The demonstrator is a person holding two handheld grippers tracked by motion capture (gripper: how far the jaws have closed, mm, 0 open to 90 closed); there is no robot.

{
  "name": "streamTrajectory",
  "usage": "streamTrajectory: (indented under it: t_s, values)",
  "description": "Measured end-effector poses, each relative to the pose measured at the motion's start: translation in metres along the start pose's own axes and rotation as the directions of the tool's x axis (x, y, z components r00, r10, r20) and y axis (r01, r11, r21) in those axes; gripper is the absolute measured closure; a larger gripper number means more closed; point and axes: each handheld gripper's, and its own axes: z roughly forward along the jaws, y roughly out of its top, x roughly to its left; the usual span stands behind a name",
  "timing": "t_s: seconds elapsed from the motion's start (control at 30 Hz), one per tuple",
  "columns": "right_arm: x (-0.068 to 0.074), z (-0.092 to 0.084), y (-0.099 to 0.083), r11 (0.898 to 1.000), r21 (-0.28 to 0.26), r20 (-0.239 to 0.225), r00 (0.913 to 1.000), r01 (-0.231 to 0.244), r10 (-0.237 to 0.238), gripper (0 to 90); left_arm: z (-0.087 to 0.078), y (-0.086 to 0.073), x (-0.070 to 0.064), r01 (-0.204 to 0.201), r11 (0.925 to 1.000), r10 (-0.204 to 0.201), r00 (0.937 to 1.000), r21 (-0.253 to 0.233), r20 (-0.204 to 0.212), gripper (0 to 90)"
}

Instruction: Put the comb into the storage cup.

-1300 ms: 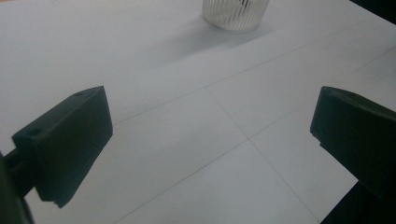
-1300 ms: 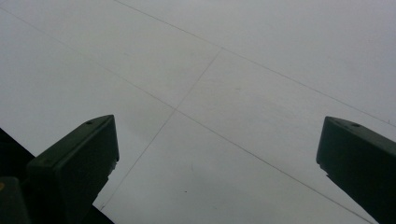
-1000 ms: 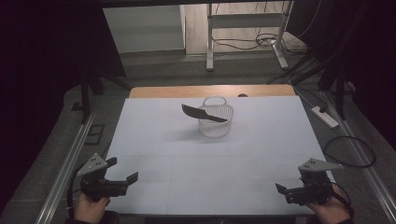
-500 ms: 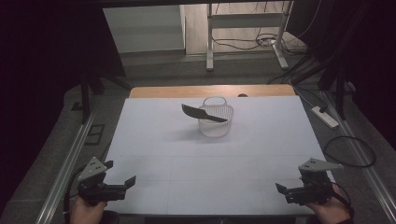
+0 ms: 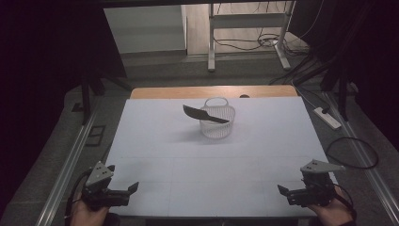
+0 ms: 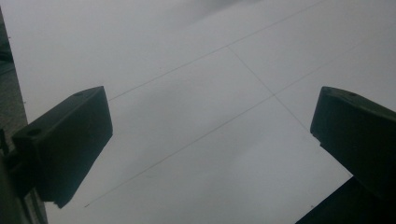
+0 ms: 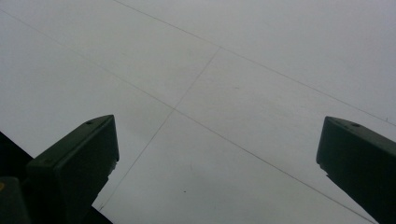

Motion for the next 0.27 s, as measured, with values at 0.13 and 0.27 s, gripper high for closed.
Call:
streamTrajectory:
  t_s: [0.13,0.27]
  values:
    - [0.0,0.0001,0.0,1.0,0.002,0.001,1.0,-0.001,0.001,0.0,0.0031,0.0015,-0.0028,-0.022,0.9993,0.023,0.9997,0.029,-0.012,0.0]
    - [-0.0002,0.0005,-0.0002,1.0,0.005,0.003,1.0,0.003,-0.003,0.0,0.0035,0.0024,-0.0022,-0.016,0.9995,0.016,0.9999,0.027,-0.005,0.0]
